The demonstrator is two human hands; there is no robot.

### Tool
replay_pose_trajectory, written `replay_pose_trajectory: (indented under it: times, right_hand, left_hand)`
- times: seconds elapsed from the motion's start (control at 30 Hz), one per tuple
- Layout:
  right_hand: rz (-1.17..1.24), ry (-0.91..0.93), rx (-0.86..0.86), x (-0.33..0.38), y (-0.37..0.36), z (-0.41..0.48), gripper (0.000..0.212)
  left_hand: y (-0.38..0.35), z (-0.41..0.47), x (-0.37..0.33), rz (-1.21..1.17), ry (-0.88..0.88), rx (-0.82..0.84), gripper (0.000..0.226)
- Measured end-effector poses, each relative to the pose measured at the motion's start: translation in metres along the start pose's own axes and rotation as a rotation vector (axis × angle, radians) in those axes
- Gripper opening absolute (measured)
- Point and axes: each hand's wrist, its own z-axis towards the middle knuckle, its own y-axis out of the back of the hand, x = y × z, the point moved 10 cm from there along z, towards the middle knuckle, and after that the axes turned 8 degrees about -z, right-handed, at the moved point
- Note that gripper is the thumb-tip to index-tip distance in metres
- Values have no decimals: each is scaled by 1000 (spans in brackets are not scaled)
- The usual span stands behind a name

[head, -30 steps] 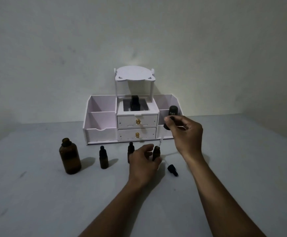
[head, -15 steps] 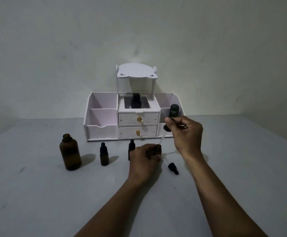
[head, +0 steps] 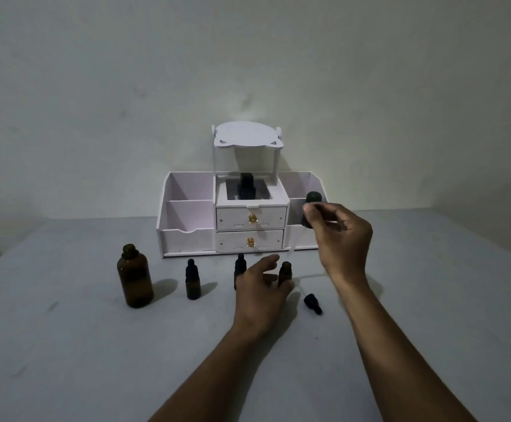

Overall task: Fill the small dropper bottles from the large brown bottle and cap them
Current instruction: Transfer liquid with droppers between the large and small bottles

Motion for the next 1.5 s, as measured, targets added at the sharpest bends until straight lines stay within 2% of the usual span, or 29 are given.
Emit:
replay_pose_trajectory:
  times: [0.1,0.23,0.37,0.47,0.53,0.7,0.83,1.0,1.27,1.37,1.5]
  right_hand:
    - [79,-15,-58,11,12,3,13]
    - [221,-21,-26,35,-1,1,6]
    - [318,-3,57,70,-41,-3,6]
    - [388,8,129,96,-79,-12,5]
    - [415,7,193,109,-106,-23,3]
    - [452,-14,289,124,-154,-46,5]
    - [457,-28,337,124,-172,-58,7]
    - [422,-11,372,125,-187,-63,15]
    - [343,54,570,134,-222,-87,25]
    - [239,75,630,126,-237,-104,25]
    - [238,86,560,121,-230,-103,19]
  left_hand:
    - [14,-9,-20,22,-93,-34,58]
    - [74,-27,-61,1,-317,-181,45]
    - [176,-39,-72,-66,-411,-495,31]
    - [245,-42,-50,-55,-354,-671,31]
    - [273,-39,-26,-51,-273,-656,37]
    - [278,-25,20,-122,-62,-406,67]
    - [262,-21,30,-249,-4,-289,46]
    - [262,-22,26,-314,-3,-269,32]
    - [263,-21,28,-240,11,-261,33]
    - [261,-22,27,-253,16,-267,30]
    - [259,-25,26,-301,16,-255,28]
